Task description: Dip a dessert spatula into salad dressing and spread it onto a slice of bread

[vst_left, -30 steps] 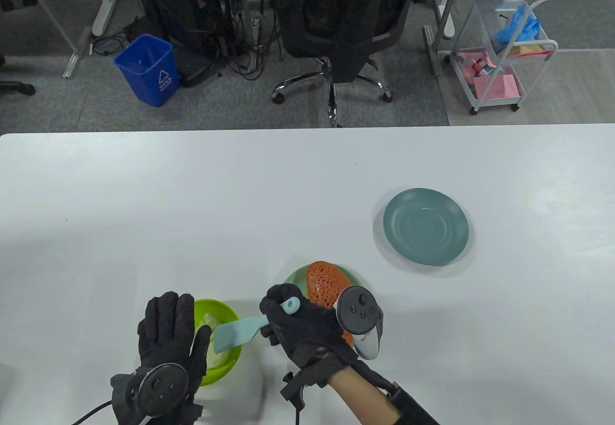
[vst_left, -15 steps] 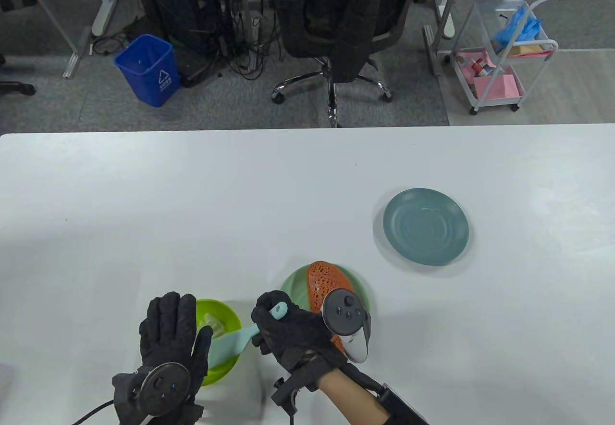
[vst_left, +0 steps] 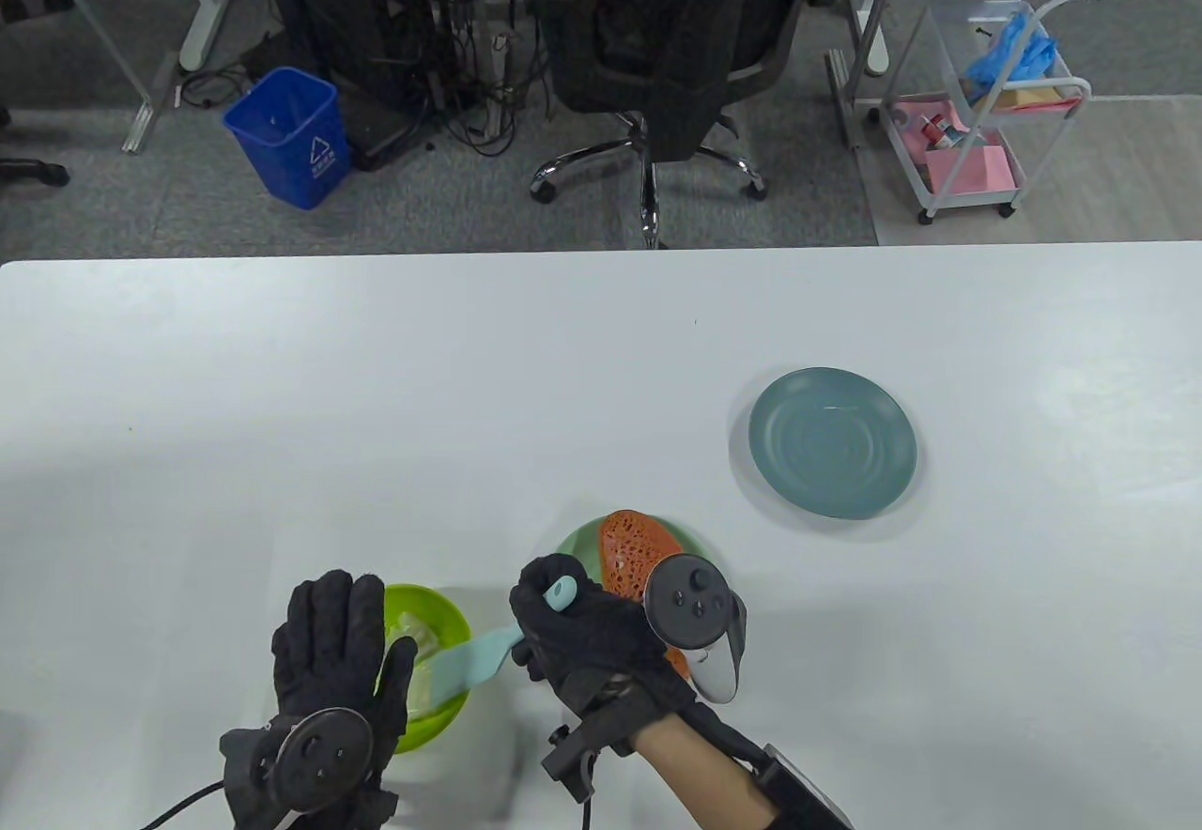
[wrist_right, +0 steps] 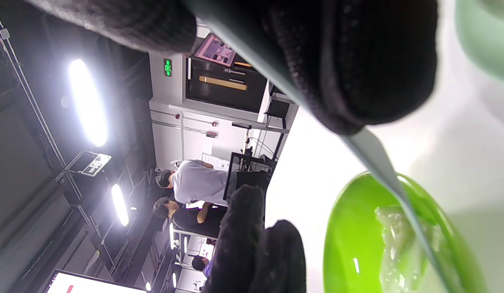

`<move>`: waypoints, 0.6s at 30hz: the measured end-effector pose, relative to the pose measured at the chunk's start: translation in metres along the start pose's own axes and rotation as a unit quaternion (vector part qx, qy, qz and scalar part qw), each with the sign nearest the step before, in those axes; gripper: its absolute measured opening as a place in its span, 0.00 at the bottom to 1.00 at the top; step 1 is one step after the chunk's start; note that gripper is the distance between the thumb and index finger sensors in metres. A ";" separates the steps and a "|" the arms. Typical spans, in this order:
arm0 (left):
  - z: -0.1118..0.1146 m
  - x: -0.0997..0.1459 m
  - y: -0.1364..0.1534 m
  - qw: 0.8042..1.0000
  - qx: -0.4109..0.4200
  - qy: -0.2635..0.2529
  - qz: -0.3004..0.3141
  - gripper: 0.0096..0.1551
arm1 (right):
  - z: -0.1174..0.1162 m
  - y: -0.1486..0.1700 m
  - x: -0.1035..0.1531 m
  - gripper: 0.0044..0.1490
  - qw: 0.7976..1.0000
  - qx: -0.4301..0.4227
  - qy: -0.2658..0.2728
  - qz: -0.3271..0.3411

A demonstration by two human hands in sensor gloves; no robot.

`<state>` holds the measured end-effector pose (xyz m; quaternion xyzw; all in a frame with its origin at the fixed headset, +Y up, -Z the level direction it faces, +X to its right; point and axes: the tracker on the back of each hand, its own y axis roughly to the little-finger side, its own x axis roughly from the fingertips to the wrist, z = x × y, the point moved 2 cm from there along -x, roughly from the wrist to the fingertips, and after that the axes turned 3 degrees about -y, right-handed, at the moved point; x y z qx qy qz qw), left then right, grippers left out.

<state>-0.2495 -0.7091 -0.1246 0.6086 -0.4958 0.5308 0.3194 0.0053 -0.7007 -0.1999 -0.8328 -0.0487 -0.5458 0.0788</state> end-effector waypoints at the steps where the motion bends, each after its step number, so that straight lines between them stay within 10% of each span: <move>1: 0.000 0.000 0.000 1.000 -0.002 0.000 0.000 0.39 | 0.002 0.000 0.001 0.28 1.000 -0.001 0.004 -0.001; 18: -0.013 0.007 -0.022 0.999 -0.018 -0.026 0.033 0.40 | 0.054 0.037 0.030 0.29 0.983 -0.171 0.051 0.036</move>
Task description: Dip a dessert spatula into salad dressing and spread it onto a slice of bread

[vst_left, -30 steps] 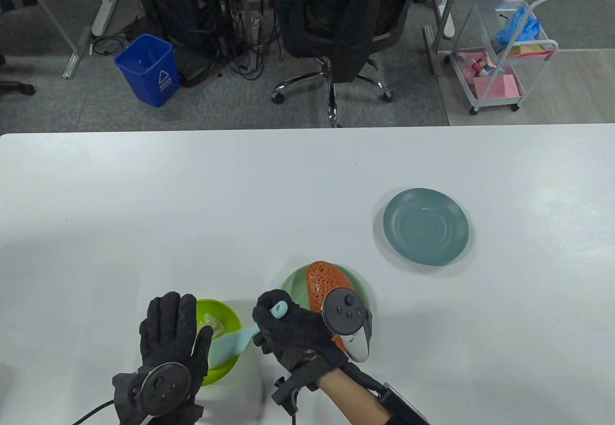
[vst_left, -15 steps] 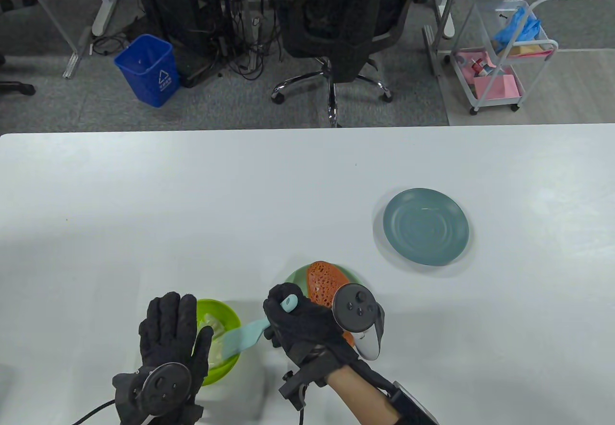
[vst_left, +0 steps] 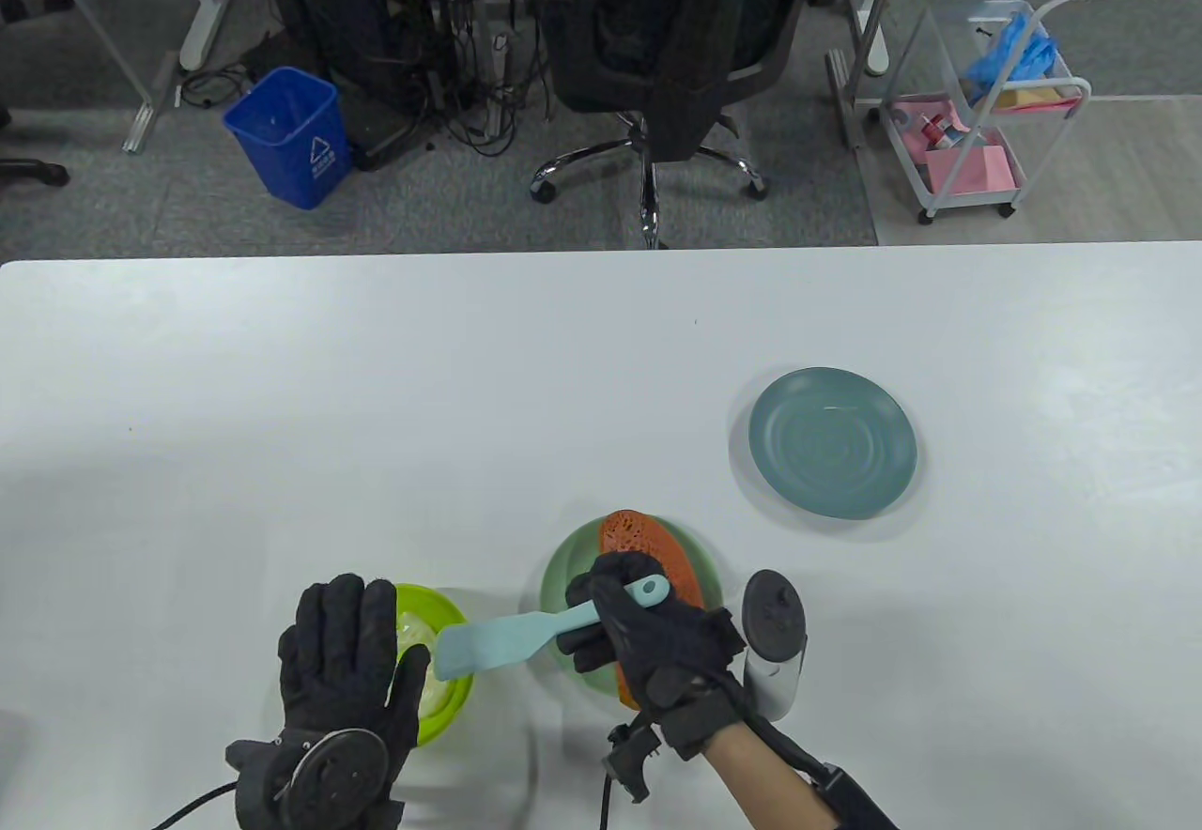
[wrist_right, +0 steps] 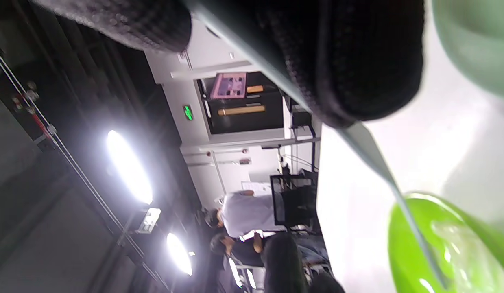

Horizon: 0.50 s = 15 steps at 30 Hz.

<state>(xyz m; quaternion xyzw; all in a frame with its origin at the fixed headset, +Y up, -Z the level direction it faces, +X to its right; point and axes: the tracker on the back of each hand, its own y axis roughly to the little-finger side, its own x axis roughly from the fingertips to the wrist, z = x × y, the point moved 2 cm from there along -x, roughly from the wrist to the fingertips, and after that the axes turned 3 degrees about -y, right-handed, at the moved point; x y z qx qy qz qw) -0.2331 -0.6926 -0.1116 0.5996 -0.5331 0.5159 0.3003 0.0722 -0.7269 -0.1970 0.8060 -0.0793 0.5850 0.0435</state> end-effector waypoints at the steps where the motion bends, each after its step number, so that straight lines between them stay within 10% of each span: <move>1: -0.001 0.000 -0.002 1.000 0.002 -0.010 0.006 0.39 | 0.010 -0.001 0.002 0.29 1.000 -0.010 0.004 0.011; 15: 0.011 -0.003 -0.049 0.997 0.049 -0.013 0.053 0.43 | 0.129 0.011 0.033 0.29 0.984 -0.157 0.040 0.075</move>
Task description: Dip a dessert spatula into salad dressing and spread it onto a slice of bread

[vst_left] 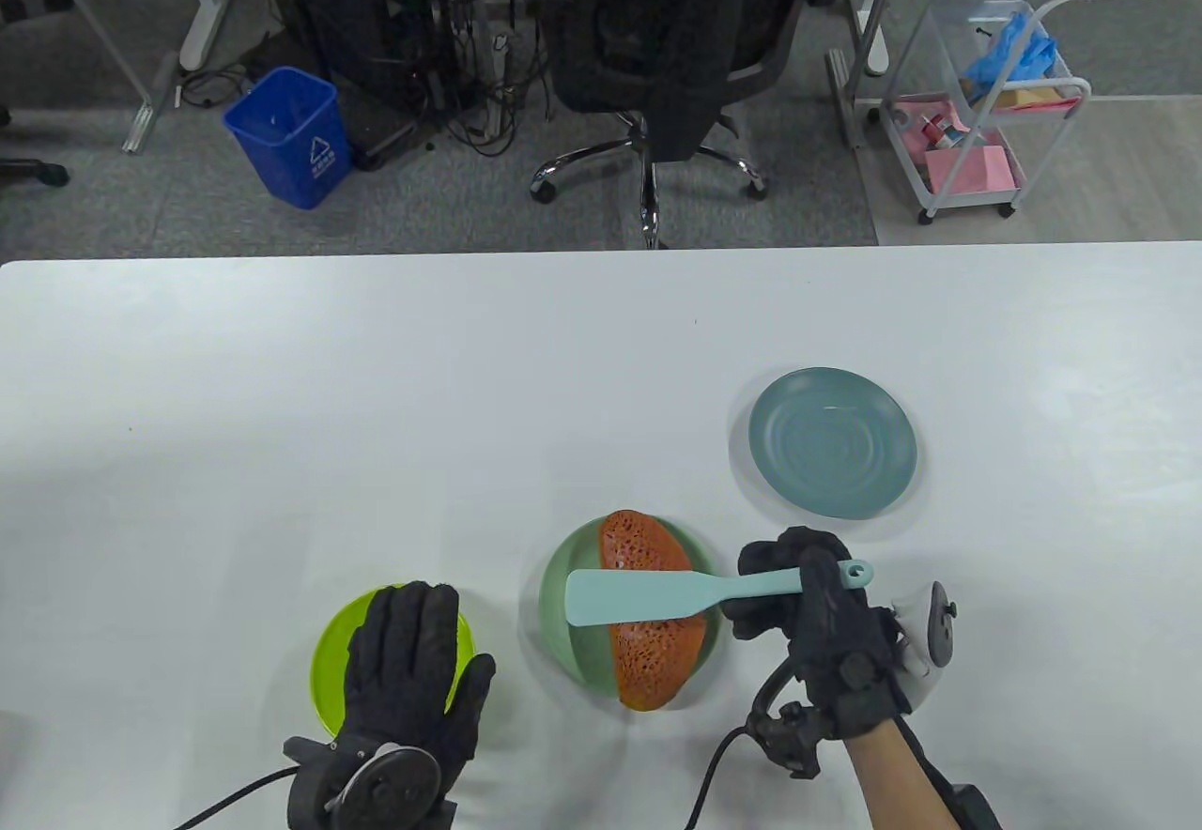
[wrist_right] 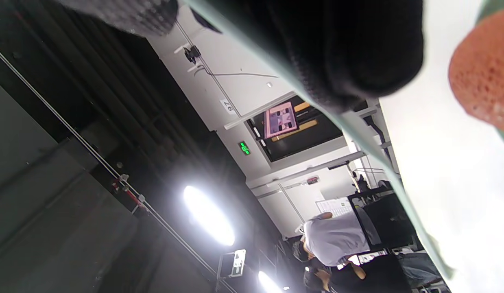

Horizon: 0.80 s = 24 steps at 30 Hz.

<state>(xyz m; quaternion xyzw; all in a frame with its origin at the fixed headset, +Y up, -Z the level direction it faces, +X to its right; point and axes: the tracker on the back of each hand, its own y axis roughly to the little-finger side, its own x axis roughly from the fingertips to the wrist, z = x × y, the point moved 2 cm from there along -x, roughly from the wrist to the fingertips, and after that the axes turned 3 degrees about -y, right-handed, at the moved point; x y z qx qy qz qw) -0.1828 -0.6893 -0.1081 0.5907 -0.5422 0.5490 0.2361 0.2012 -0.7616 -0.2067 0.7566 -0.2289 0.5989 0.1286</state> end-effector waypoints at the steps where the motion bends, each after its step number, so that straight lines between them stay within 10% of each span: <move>1: 0.002 -0.001 -0.005 1.000 0.005 0.002 0.002 0.43 | 0.005 0.000 0.001 0.29 1.000 -0.002 0.006 0.001; 12: 0.035 -0.036 -0.055 0.988 0.017 0.138 -0.062 0.44 | 0.035 -0.006 0.004 0.29 0.999 -0.007 0.033 0.025; 24: 0.096 -0.059 -0.045 0.952 -0.073 0.232 -0.184 0.44 | 0.047 -0.013 0.013 0.29 0.999 -0.022 0.034 0.035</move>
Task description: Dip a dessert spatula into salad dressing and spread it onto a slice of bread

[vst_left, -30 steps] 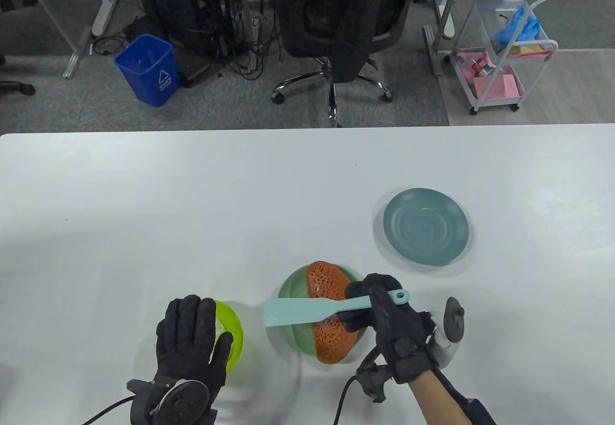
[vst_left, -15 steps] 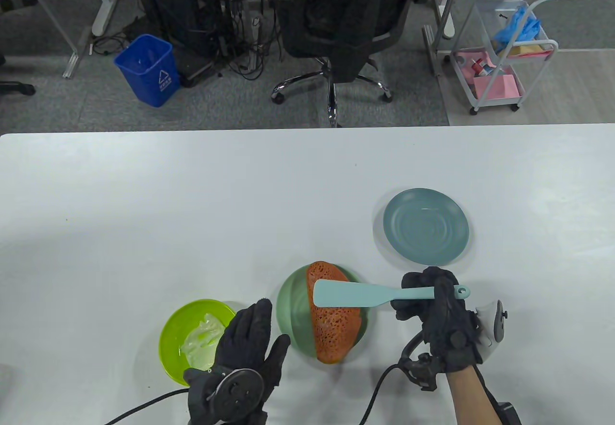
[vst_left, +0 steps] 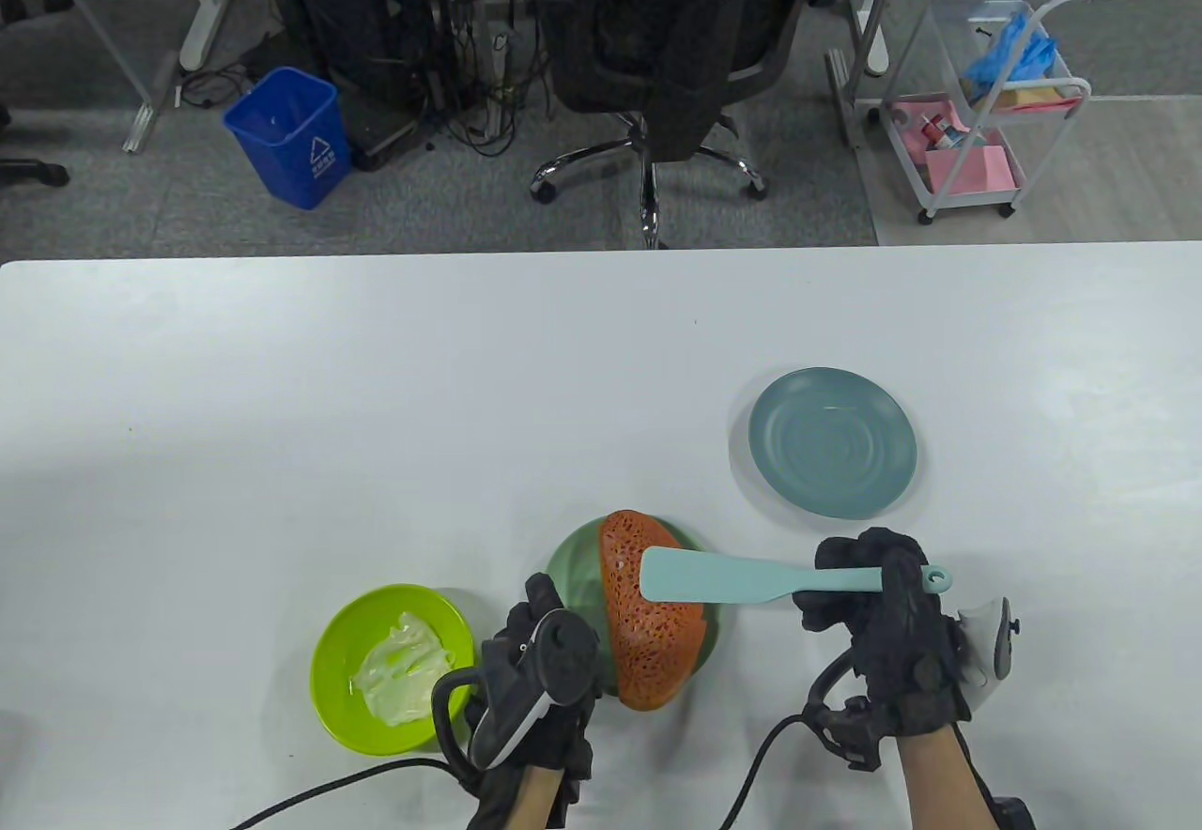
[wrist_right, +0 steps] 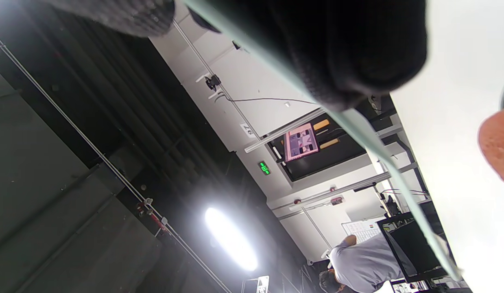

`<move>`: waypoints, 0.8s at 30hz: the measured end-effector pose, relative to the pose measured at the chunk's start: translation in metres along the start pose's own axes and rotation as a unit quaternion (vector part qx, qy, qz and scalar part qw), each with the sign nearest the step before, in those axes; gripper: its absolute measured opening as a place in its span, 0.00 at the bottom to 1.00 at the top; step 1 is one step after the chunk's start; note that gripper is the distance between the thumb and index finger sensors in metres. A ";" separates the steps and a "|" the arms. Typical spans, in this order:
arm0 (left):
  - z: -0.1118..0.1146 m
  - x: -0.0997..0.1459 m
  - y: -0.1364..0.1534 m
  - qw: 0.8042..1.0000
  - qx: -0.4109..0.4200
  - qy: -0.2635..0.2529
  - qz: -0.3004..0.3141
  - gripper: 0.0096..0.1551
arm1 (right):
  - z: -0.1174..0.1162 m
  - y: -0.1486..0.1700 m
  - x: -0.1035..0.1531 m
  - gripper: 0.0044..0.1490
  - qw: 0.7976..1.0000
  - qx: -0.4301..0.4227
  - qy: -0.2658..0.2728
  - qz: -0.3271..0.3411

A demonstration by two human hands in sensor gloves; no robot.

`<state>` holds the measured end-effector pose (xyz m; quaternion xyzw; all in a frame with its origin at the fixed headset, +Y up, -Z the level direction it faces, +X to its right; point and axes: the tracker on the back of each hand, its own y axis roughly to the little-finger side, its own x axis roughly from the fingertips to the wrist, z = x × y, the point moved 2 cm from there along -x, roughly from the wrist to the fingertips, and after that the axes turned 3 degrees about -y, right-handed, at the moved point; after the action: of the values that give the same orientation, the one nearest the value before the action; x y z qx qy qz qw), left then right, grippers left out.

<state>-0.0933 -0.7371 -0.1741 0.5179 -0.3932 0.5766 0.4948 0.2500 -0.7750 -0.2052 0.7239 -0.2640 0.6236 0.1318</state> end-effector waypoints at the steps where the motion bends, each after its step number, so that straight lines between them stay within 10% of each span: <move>1: 0.002 -0.002 0.000 1.000 -0.002 0.001 -0.004 0.43 | 0.001 0.000 0.000 0.29 1.000 0.001 0.000 -0.001; 24: 0.015 -0.018 0.008 0.998 -0.045 -0.010 -0.047 0.36 | -0.007 0.017 -0.008 0.29 0.996 0.079 -0.007 -0.049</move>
<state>-0.0989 -0.7557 -0.1888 0.5187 -0.3989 0.5295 0.5398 0.2345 -0.7842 -0.2140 0.7483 -0.1786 0.6306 0.1026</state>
